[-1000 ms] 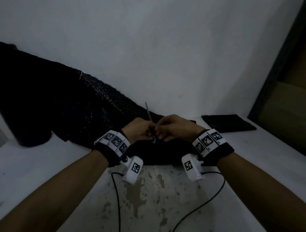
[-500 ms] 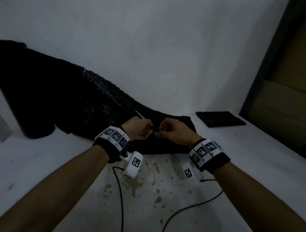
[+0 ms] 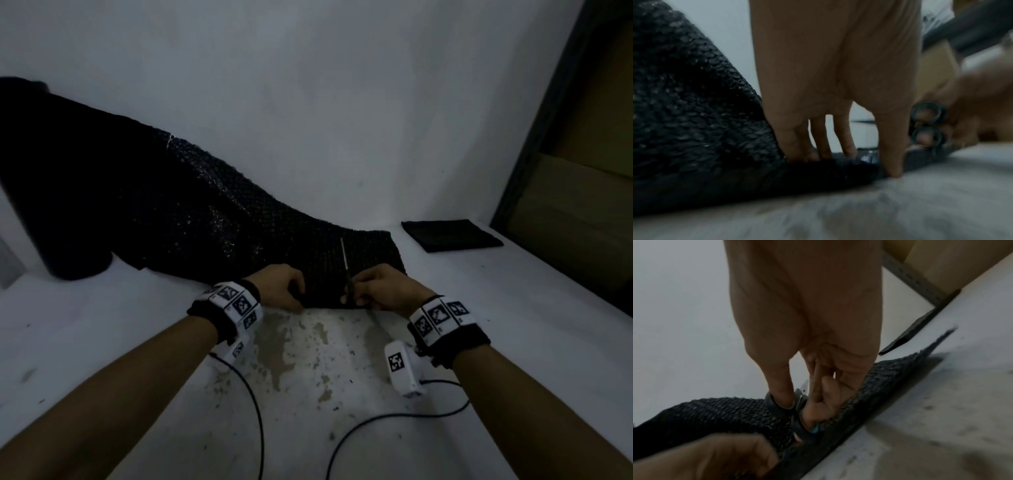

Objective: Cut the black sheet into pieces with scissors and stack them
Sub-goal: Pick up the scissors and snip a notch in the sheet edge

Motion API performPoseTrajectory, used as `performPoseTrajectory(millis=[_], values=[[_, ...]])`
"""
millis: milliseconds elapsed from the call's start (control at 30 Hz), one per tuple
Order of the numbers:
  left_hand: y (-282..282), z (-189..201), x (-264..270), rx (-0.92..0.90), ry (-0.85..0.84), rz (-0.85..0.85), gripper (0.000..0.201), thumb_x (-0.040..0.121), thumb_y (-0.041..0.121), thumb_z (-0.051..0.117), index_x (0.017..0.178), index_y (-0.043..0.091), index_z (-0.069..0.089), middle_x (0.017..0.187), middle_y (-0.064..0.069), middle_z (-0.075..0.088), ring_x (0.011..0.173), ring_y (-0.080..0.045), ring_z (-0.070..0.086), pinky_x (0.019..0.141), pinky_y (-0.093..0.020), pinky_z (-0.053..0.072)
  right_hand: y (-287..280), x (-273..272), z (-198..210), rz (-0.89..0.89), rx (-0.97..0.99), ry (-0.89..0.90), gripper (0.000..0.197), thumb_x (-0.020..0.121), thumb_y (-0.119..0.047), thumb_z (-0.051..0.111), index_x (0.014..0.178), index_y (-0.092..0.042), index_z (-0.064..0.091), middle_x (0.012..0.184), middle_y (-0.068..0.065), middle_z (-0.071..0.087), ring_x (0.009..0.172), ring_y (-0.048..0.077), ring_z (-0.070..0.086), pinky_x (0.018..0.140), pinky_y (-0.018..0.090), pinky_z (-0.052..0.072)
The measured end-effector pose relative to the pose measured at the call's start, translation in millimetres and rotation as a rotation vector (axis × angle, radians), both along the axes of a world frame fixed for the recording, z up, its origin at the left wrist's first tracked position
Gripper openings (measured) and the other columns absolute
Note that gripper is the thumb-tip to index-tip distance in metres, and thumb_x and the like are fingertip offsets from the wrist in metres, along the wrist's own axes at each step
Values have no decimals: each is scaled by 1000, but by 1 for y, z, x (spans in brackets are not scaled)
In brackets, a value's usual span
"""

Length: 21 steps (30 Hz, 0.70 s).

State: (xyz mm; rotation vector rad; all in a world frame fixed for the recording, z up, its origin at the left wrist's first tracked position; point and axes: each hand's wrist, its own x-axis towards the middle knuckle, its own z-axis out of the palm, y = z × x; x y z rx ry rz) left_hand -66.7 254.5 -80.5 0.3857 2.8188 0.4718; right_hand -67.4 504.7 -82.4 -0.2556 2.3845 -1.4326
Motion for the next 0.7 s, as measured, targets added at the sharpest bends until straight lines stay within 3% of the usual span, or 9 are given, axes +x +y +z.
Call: performPoseTrajectory(millis=[33,100,167,300,400,500,700], values=[[-4,-5,-1,-32,6,-26,42,80,37,81,115,21,66,109,4,52,99,-14,52,82,-25,46,4,2,-1,-4,-27,-13,21,96,-7,60,101,9,73,97,16,76,75,21,55,52,21,43],[-7,-8,-2,10,27,-33,42,77,38,83,113,23,67,110,6,51,101,-13,50,81,-24,43,9,3,-4,-28,-119,-59,21,96,-9,63,101,7,74,98,18,75,78,23,56,68,30,46],[-7,-10,-6,28,47,-35,40,77,36,84,112,22,68,109,7,52,101,-13,51,81,-23,42,11,5,-4,-44,-194,-120,20,95,-13,65,104,4,74,98,23,73,80,20,60,76,27,49],[1,-19,-15,-11,128,-30,36,82,32,79,116,23,68,115,2,56,108,-19,55,89,-26,46,7,8,2,-29,-231,-208,24,92,-16,69,107,1,74,93,15,71,70,10,61,59,17,51],[4,-22,-22,20,182,30,30,83,27,78,111,22,69,117,-1,63,108,-21,59,88,-28,49,4,9,3,-4,-196,-262,30,82,-27,77,102,-4,77,94,10,72,79,13,60,66,20,52],[8,-20,-28,19,183,28,24,84,24,77,106,22,68,110,2,63,103,-21,61,79,-25,45,2,13,1,42,-147,-354,18,94,-21,67,103,-7,74,101,10,72,93,17,64,72,24,53],[9,-18,-32,70,106,6,23,76,33,84,88,37,66,100,10,64,95,-15,62,81,-28,52,3,26,1,121,-96,-455,30,101,-23,59,117,1,69,100,7,74,84,10,71,68,19,55]])
